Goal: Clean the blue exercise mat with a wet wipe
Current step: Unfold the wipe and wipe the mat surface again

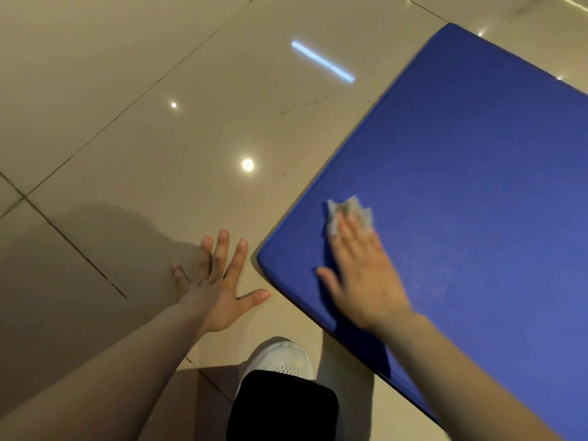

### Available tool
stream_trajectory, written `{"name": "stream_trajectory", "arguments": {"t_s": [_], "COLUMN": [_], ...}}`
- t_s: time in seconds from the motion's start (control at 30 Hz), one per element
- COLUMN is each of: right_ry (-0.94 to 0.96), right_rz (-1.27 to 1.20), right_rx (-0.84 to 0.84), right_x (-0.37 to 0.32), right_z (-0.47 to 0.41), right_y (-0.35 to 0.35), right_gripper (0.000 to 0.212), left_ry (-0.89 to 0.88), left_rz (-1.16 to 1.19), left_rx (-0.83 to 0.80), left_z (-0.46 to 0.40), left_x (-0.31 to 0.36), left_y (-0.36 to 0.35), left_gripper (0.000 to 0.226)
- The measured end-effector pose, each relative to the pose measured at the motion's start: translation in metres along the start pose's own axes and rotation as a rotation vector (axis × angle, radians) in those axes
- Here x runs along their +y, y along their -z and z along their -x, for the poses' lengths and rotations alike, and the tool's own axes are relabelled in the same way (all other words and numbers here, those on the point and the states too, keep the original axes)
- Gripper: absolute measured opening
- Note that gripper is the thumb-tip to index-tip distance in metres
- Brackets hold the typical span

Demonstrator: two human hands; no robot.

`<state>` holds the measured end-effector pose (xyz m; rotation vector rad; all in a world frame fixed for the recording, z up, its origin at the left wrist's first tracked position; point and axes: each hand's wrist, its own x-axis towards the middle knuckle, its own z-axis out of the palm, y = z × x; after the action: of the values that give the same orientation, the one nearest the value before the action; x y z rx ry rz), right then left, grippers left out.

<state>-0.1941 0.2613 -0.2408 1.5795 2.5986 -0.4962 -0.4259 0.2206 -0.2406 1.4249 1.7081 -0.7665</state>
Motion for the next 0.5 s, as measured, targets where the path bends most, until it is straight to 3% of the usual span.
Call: {"name": "stream_trajectory", "arguments": {"t_s": [0.1, 0.23, 0.4, 0.5], "right_ry": [-0.054, -0.139, -0.178, -0.247], "right_rz": [-0.204, -0.118, -0.116, -0.350], "right_rx": [-0.003, -0.013, -0.357, -0.369], "right_x": [-0.045, -0.058, -0.065, -0.066], "right_z": [0.007, 0.007, -0.007, -0.021], "right_y": [-0.020, -0.022, 0.012, 0.029], "right_gripper": [0.069, 0.064, 0.073, 0.071], "left_ry": [-0.020, 0.000, 0.016, 0.005], "left_rz": [0.005, -0.006, -0.025, -0.022], "left_rx": [-0.011, -0.019, -0.005, -0.009], "left_z": [-0.001, 0.000, 0.001, 0.002], "left_x": [0.002, -0.003, 0.000, 0.000], "left_y": [0.002, 0.003, 0.004, 0.005], "left_gripper": [0.091, 0.090, 0.092, 0.094]}}
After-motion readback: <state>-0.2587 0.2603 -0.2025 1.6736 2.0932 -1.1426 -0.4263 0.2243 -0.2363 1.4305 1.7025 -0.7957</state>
